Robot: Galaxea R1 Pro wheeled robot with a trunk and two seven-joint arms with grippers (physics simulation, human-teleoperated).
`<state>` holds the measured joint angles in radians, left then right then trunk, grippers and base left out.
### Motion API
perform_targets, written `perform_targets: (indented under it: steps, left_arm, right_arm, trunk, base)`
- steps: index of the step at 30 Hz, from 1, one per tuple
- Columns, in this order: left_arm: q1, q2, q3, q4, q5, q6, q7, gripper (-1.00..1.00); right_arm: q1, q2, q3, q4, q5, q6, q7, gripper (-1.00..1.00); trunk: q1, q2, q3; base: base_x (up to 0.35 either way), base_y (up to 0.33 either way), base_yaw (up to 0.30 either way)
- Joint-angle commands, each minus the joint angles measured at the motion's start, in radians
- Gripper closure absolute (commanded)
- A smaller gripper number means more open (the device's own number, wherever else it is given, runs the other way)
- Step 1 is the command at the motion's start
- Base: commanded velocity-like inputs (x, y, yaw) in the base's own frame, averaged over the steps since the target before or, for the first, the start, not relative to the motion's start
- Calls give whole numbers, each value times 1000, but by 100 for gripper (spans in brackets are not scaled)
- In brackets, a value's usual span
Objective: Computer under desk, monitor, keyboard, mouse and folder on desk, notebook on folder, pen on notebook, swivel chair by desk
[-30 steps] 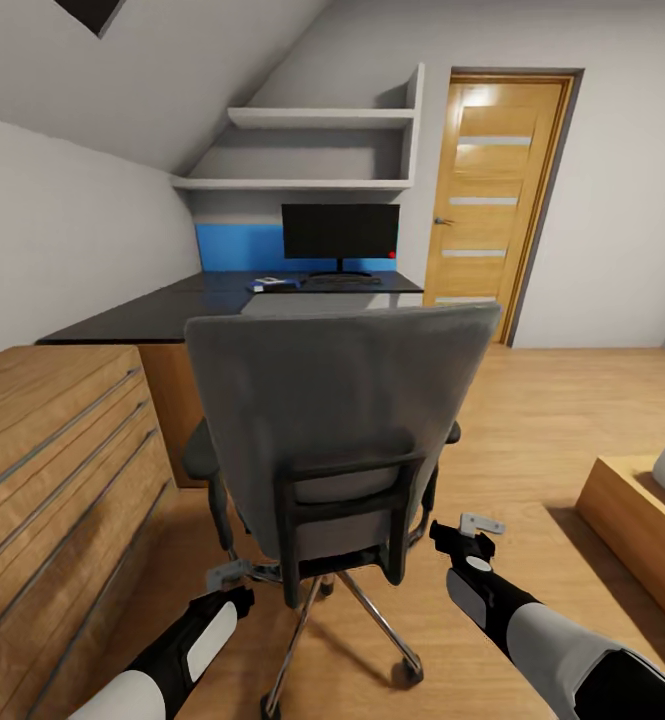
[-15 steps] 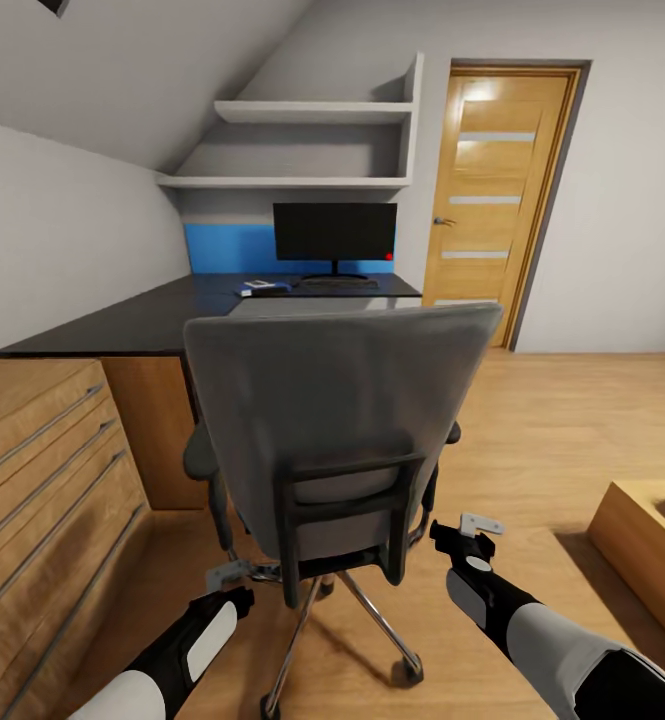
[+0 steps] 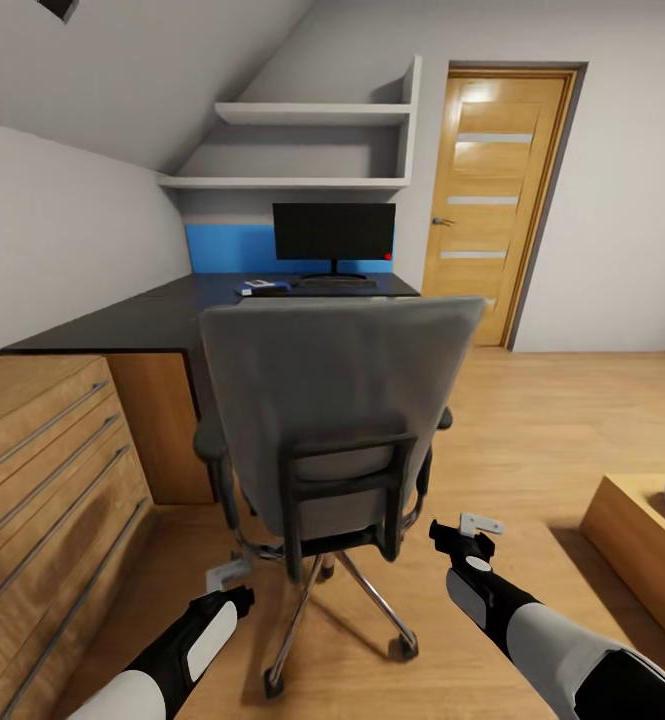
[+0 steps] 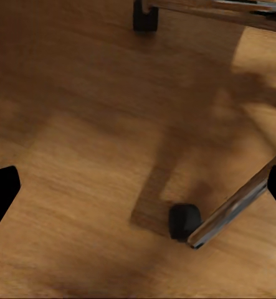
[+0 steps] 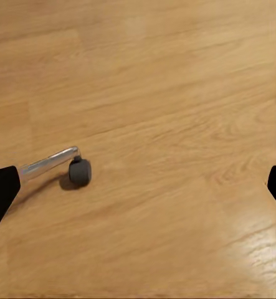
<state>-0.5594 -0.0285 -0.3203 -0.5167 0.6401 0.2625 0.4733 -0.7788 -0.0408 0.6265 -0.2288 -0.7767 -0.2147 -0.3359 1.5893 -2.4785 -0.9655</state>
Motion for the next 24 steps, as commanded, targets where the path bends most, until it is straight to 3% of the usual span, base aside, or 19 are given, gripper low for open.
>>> perform_targets:
  steps: [1, 6, 24]
  left_arm:
    - [-1, 1, -6, -2, 7, 3, 8, -100]
    - [-1, 2, -6, -2, 7, 3, 8, -100]
    - [-1, 4, -5, -2, 7, -16, 8, -100]
  right_arm:
    - [0, -1, 9, -1, -10, -3, -4, -100]
    - [0, -1, 9, 1, -10, -3, -4, -100]
    - [0, -1, 9, 15, -9, -27, -3, -100]
  trunk:
    - [-1, 0, -1]
    - [-1, 0, -1]
    - [-1, 0, -1]
  base:
    - [-317, 0, 0]
    - [-285, 0, 0]
    - [-153, 0, 0]
